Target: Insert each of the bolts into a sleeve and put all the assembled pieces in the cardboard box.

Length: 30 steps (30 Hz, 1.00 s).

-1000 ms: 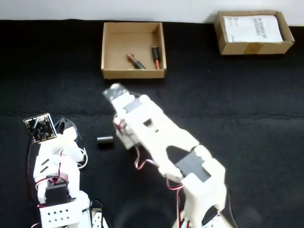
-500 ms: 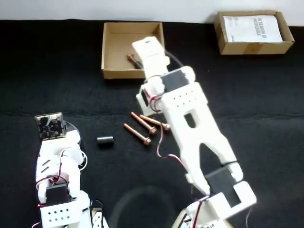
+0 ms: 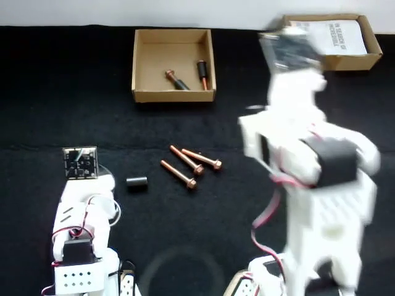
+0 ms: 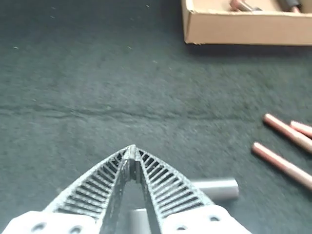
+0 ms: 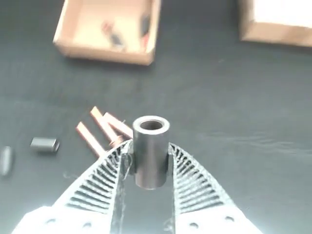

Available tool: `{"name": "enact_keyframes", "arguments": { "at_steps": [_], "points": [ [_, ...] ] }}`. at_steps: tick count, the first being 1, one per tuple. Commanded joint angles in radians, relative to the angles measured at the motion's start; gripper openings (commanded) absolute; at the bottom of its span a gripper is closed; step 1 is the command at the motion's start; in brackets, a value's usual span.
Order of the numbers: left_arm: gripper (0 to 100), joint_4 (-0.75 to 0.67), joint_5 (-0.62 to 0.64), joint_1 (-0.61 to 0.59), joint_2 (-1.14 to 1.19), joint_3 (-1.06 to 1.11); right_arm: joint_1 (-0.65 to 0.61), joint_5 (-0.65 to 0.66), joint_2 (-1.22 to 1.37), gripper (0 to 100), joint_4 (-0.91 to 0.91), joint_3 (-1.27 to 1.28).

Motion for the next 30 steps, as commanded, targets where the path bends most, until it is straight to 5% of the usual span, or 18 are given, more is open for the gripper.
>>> {"name": "enact_keyframes", "arguments": {
  "at_steps": [1, 10, 16, 23, 30],
  "points": [
    [2, 0.043, -0.009, 0.048, 0.004, 0.010, 0.153, 0.048, -0.165, 0.8, 0.008, 0.025],
    [2, 0.255, -0.017, 0.076, 0.004, -0.074, 0.799, 0.129, -0.522, 0.8, -0.311, 0.383],
    [2, 0.308, -0.158, 0.076, 0.005, -0.114, 1.087, 0.181, -0.812, 0.8, -0.693, 0.863],
    [3, 0.328, -0.238, 0.076, 0.110, -0.236, 1.204, 0.295, -1.219, 0.8, -0.944, 1.325],
    [6, 0.376, -0.230, 0.076, 0.684, -0.722, 1.210, 0.324, -1.260, 0.8, -0.952, 1.419]
  ]
}}
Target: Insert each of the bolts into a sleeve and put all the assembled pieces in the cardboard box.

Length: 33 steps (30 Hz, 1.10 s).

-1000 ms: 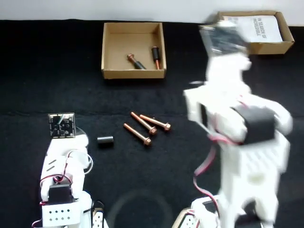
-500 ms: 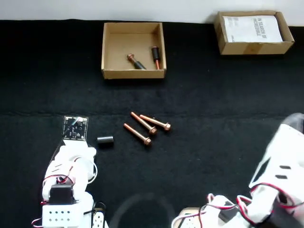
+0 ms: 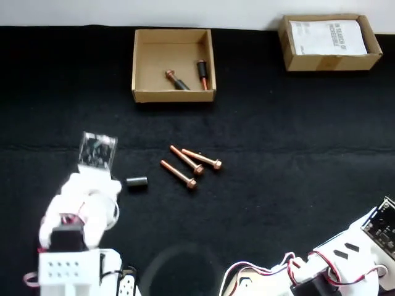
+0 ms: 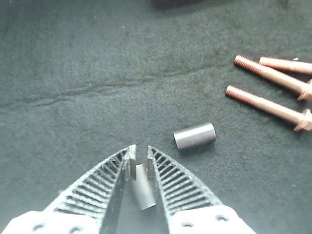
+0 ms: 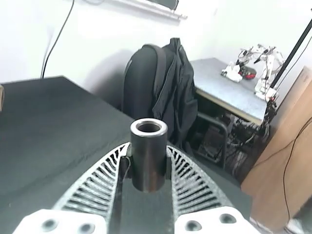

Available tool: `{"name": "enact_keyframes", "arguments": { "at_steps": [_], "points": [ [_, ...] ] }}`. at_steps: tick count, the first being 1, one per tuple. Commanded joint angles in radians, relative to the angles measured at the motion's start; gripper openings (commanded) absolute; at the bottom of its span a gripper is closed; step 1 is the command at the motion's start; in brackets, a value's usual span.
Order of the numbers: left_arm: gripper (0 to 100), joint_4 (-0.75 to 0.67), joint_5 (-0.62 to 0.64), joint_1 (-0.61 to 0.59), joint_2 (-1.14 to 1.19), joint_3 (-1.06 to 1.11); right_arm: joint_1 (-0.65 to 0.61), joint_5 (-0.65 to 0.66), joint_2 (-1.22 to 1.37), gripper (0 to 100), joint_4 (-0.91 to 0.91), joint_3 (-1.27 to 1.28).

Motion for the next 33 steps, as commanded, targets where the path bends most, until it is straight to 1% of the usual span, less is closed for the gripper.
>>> {"name": "enact_keyframes", "arguments": {
  "at_steps": [1, 4, 6, 11, 12, 13, 15, 18, 21, 26, 29, 31, 33],
  "points": [
    [5, 0.071, -0.005, 0.018, 0.329, -0.338, 0.013, 0.011, -0.010, 0.8, -0.024, 0.008],
    [4, 0.178, -0.005, 0.071, 0.541, -0.568, 0.008, 0.009, -0.028, 0.8, -0.021, 0.012],
    [4, 0.238, -0.005, 0.131, 0.653, -0.687, 0.007, 0.009, -0.028, 0.8, -0.021, 0.012],
    [4, 0.315, -0.014, 0.282, 0.868, -0.886, 0.010, 0.011, -0.028, 0.8, -0.021, 0.013],
    [4, 0.322, -0.034, 0.312, 0.905, -0.911, 0.012, 0.012, -0.028, 0.8, -0.021, 0.018],
    [4, 0.328, -0.077, 0.340, 0.935, -0.932, 0.012, 0.012, -0.030, 0.8, -0.024, 0.027],
    [4, 0.328, -0.201, 0.386, 0.989, -0.955, 0.013, 0.014, -0.030, 0.8, -0.025, 0.041],
    [4, 0.328, -0.359, 0.424, 1.056, -0.966, 0.015, 0.014, -0.030, 0.8, -0.025, 0.062],
    [4, 0.327, -0.494, 0.435, 1.112, -0.964, 0.015, 0.014, -0.030, 0.8, -0.025, 0.073],
    [4, 0.322, -0.672, 0.435, 1.219, -0.967, 0.013, 0.014, -0.030, 0.8, -0.025, 0.073],
    [4, 0.281, -0.732, 0.456, 1.303, -0.961, 0.013, 0.012, -0.030, 0.8, -0.025, 0.073],
    [4, 0.213, -0.726, 0.473, 1.372, -0.963, 0.013, 0.012, -0.030, 0.8, -0.027, 0.073],
    [4, 0.183, -0.695, 0.492, 1.423, -0.974, 0.013, 0.009, -0.030, 0.8, -0.027, 0.071]
  ]
}}
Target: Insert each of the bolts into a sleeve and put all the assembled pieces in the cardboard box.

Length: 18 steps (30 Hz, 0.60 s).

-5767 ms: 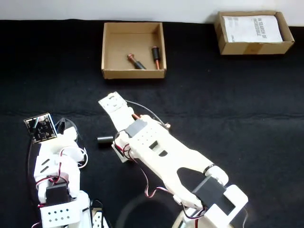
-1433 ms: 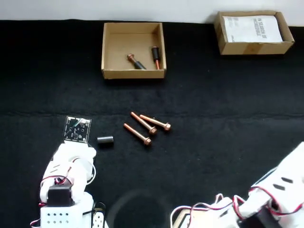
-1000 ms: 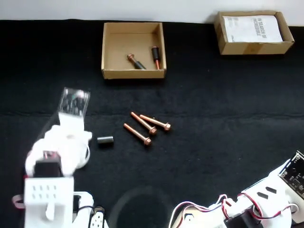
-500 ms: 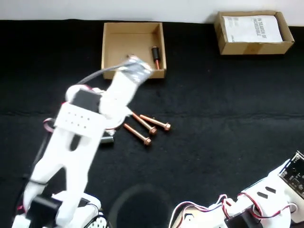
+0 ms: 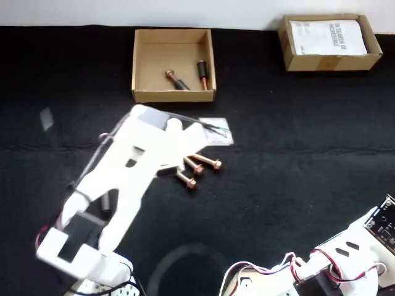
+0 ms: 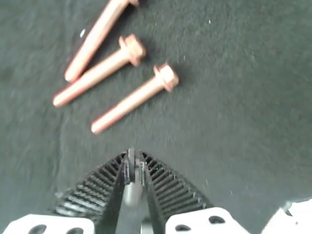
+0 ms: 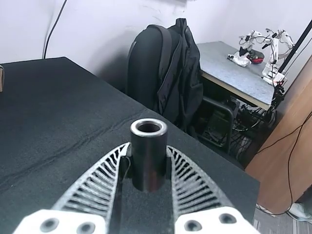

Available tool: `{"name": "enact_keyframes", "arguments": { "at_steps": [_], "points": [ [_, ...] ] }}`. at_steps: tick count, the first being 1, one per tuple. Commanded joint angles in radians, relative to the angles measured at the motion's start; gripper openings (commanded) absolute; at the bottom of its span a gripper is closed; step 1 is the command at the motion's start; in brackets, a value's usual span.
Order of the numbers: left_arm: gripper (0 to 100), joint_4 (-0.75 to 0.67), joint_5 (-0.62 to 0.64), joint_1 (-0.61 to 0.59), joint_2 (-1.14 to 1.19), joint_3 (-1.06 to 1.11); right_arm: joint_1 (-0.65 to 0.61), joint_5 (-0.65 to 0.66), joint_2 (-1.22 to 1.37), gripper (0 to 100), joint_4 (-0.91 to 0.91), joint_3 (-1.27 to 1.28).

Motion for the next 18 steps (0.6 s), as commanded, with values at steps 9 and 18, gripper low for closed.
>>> {"name": "enact_keyframes", "arguments": {
  "at_steps": [9, 18],
  "points": [
    [11, -0.028, 0.020, 0.111, 0.157, -0.127, 0.001, 0.008, -0.013, 0.8, -0.024, -0.004],
    [15, -0.034, -0.078, 0.084, 0.286, -0.194, 0.005, 0.011, -0.013, 0.8, -0.024, 0.024]
  ]
}}
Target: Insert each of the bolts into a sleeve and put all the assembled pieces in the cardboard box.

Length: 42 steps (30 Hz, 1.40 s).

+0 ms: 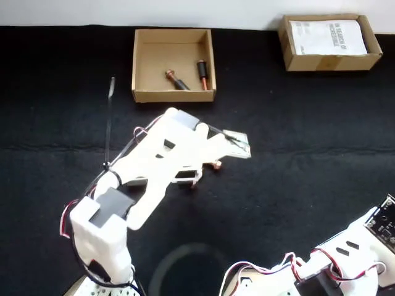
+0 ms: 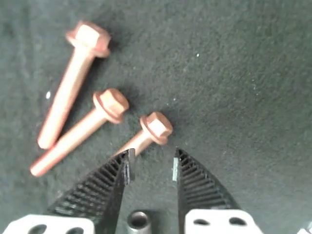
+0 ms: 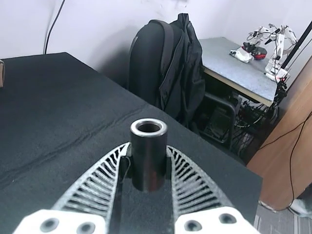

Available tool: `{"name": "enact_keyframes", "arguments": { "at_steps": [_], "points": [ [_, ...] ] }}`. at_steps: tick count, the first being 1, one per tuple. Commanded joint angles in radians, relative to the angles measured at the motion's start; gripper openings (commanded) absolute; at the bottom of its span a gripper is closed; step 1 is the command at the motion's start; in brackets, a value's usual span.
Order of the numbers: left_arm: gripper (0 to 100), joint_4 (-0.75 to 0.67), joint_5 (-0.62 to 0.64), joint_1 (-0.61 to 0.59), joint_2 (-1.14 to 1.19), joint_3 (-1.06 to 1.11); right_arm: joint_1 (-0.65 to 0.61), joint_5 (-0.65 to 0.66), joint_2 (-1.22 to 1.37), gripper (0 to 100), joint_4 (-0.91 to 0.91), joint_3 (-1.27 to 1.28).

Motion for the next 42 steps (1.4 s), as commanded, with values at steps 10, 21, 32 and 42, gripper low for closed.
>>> {"name": "enact_keyframes", "arguments": {
  "at_steps": [10, 21, 32, 42],
  "points": [
    [15, 0.005, -0.023, -0.058, 0.205, -0.186, 0.001, 0.009, -0.013, 0.8, -0.024, 0.004],
    [1, 0.008, -0.018, -0.041, 0.271, -0.237, -0.001, 0.014, -0.012, 0.8, -0.024, 0.004],
    [1, 0.393, 0.026, 0.124, 0.263, -0.372, -0.101, 0.015, -0.013, 0.8, -0.022, 0.090],
    [1, 0.345, 0.588, 0.102, 0.263, -0.671, -0.348, 0.008, -0.013, 0.8, -0.016, 0.173]
  ]
}}
